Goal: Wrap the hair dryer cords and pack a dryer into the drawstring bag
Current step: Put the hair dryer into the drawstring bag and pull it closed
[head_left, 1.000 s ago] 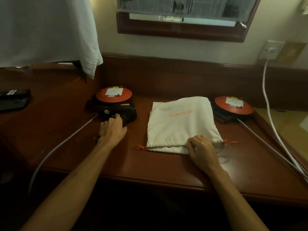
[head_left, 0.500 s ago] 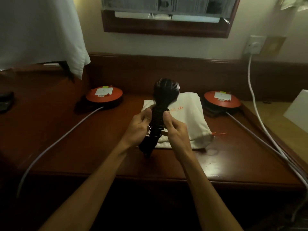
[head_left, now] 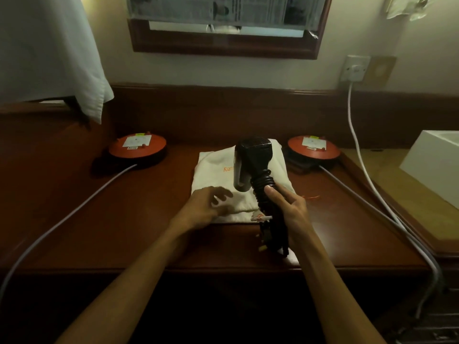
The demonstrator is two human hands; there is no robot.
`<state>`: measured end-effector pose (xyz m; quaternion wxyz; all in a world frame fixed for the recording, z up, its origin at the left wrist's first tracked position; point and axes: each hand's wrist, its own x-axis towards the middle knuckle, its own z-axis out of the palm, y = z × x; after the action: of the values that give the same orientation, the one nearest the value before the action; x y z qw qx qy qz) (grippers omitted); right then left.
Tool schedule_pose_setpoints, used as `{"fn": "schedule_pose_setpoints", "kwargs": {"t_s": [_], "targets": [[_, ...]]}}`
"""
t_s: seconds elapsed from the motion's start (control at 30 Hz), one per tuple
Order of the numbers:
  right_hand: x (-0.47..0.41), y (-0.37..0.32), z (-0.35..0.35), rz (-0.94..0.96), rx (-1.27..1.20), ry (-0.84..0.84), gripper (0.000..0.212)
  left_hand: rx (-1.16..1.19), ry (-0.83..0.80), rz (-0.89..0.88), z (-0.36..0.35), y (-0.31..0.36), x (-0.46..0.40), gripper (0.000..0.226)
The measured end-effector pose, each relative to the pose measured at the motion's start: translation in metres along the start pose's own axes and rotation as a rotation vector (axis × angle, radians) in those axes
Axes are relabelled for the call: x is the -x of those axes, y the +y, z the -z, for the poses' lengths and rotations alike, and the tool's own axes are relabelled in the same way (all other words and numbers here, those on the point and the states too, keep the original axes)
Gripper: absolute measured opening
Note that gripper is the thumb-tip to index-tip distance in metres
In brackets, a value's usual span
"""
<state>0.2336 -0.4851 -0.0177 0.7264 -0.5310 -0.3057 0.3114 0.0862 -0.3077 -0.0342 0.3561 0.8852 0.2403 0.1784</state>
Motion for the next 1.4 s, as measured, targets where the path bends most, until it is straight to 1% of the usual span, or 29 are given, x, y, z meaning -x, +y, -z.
{"fn": "schedule_pose_setpoints", "kwargs": {"t_s": [0.07,0.1,0.17,0.3,0.4,0.43,0.5,0.53,0.6,0.63,0.67,0.73,0.77,0.8,0.83,0.93,0.97,1.07,1.13,1.2,1.27,1.33,1.4], "targets": [[0.0,0.0,0.007,0.009,0.014,-0.018,0.05,-0.226,-0.046,0.032,-0.006,-0.008,-0.001,0.026],[0.0,-0.001,0.009,0.012,0.016,-0.031,0.049,-0.309,-0.033,0.027,-0.008,-0.011,-0.003,0.023],[0.003,-0.006,0.013,0.024,0.023,-0.064,0.044,-0.366,0.017,0.003,-0.008,-0.012,-0.008,0.017],[0.01,-0.017,0.025,0.039,0.075,-0.141,0.047,-0.29,0.069,-0.044,0.009,-0.004,-0.023,0.018],[0.019,-0.027,0.031,0.026,0.094,-0.223,0.05,-0.194,0.13,0.016,0.026,0.009,-0.033,0.013],[0.022,-0.03,0.031,0.013,0.109,-0.255,0.053,-0.165,0.152,0.028,0.032,0.014,-0.036,0.016],[0.027,-0.037,0.027,-0.001,0.177,-0.312,0.059,-0.128,0.18,0.049,0.042,0.021,-0.042,0.039],[0.028,-0.039,0.025,0.003,0.228,-0.329,0.059,-0.107,0.167,0.053,0.045,0.024,-0.044,0.044],[0.03,-0.041,0.022,0.013,0.292,-0.344,0.055,-0.114,0.085,0.066,0.05,0.029,-0.047,0.046],[0.031,-0.041,0.022,0.01,0.289,-0.339,0.053,-0.143,0.03,0.07,0.051,0.029,-0.047,0.043],[0.032,-0.041,0.024,0.006,0.274,-0.328,0.051,-0.171,-0.043,0.08,0.05,0.027,-0.046,0.035],[0.034,-0.04,0.03,0.001,0.236,-0.288,0.049,-0.185,-0.247,0.118,0.049,0.014,-0.043,0.003],[0.034,-0.039,0.033,0.0,0.218,-0.27,0.049,-0.2,-0.348,0.118,0.046,0.007,-0.04,0.011],[0.033,-0.037,0.037,0.002,0.206,-0.255,0.05,-0.23,-0.4,0.114,0.043,0.002,-0.036,0.018],[0.033,-0.036,0.04,0.002,0.203,-0.241,0.052,-0.243,-0.39,0.11,0.039,-0.001,-0.033,0.021],[0.03,-0.032,0.043,-0.005,0.215,-0.229,0.053,-0.243,-0.252,0.094,0.027,-0.006,-0.029,0.022],[0.03,-0.031,0.043,-0.012,0.224,-0.228,0.053,-0.26,-0.232,0.08,0.025,-0.006,-0.028,0.023],[0.031,-0.032,0.042,-0.028,0.257,-0.241,0.053,-0.31,-0.176,0.051,0.025,-0.009,-0.03,0.006],[0.032,-0.031,0.04,-0.026,0.308,-0.264,0.053,-0.238,-0.117,0.06,0.034,-0.007,-0.032,0.005],[0.032,-0.029,0.034,-0.006,0.391,-0.298,0.055,-0.045,-0.053,0.078,0.045,-0.005,-0.037,0.007],[0.031,-0.023,0.024,0.054,0.592,-0.339,0.06,0.117,0.01,0.081,0.056,0.002,-0.038,0.007],[0.026,-0.015,0.012,0.141,0.868,-0.348,0.064,0.165,0.031,0.056,0.061,0.011,-0.039,0.007],[0.019,-0.009,0.0,0.205,1.108,-0.321,0.066,0.169,0.039,0.024,0.063,0.017,-0.038,0.007]]}}
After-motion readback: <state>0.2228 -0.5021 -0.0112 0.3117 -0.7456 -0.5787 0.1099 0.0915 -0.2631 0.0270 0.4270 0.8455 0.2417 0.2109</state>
